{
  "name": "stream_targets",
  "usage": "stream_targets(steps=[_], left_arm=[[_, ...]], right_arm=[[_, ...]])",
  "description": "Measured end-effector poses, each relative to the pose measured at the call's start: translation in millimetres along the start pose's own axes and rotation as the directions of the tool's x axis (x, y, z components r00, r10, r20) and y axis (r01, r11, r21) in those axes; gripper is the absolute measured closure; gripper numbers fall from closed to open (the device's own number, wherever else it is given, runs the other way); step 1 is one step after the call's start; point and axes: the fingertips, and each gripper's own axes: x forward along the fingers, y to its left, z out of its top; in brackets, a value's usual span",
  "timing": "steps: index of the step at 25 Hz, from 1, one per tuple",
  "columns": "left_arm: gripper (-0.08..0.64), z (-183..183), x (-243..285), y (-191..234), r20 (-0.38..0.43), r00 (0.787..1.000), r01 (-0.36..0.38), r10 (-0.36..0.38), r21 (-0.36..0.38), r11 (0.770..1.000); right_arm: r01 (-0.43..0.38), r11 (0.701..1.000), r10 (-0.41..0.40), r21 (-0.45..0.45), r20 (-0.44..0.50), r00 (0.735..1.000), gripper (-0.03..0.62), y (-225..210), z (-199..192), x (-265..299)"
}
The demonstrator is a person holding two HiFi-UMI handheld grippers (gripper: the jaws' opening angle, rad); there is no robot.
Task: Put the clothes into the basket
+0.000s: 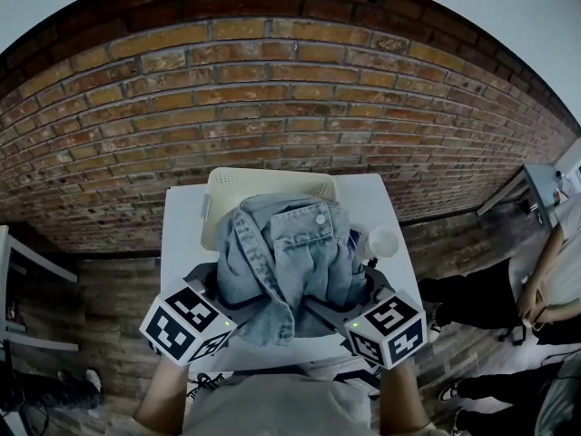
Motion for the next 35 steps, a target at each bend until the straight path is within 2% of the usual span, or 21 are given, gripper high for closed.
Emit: stream_targets(steps=[20,35], left_arm=[[0.305,66,4,61,0.046,0.996,-0.086,0.082,0.076,0.993],[0.305,88,20,106,0.055,0.993,-0.108,0.103,0.103,0.989]], right_arm=[[0.027,0.997,-0.021,-0.075,0.079,0.997,0.233,-50,72,24],[0.057,0.994,-0.047,-0.094,0.106,0.993,0.233,-81,99,54]])
